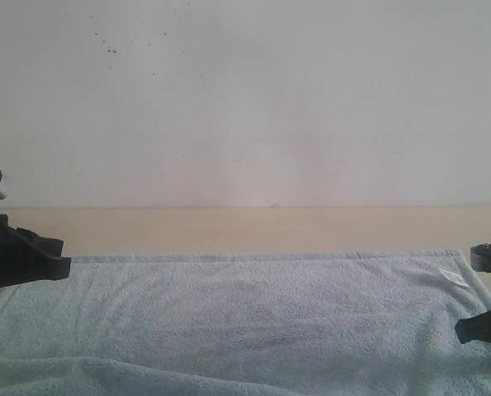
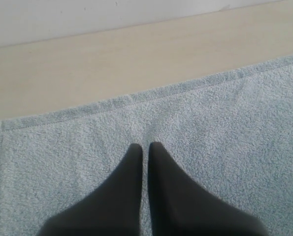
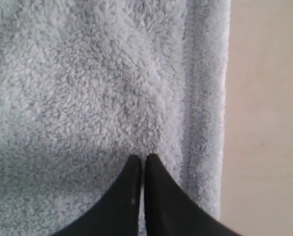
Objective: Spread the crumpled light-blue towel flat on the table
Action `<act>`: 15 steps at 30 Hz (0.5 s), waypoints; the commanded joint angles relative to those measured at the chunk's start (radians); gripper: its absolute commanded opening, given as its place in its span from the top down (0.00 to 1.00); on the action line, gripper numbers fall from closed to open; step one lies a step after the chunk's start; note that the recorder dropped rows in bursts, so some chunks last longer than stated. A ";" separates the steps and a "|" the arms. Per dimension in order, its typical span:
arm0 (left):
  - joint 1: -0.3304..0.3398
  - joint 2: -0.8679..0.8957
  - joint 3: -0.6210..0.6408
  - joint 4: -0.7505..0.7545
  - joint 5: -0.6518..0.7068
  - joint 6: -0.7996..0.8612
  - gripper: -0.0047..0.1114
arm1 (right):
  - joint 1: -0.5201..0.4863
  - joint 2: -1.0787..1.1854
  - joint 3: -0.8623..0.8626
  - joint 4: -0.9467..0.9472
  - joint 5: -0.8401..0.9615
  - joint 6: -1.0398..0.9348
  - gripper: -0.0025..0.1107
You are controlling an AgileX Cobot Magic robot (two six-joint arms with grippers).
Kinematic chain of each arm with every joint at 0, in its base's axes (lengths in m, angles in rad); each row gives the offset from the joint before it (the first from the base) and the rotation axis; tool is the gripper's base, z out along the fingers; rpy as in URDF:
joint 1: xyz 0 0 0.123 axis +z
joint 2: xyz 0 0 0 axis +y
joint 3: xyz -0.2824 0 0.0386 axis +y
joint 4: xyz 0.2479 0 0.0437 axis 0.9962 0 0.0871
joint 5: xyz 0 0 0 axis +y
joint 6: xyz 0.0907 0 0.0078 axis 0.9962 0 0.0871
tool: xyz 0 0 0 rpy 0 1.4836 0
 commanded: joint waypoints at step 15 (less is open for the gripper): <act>-0.003 -0.005 0.005 -0.008 -0.015 -0.009 0.93 | -0.019 0.029 0.004 -0.143 -0.001 0.082 0.96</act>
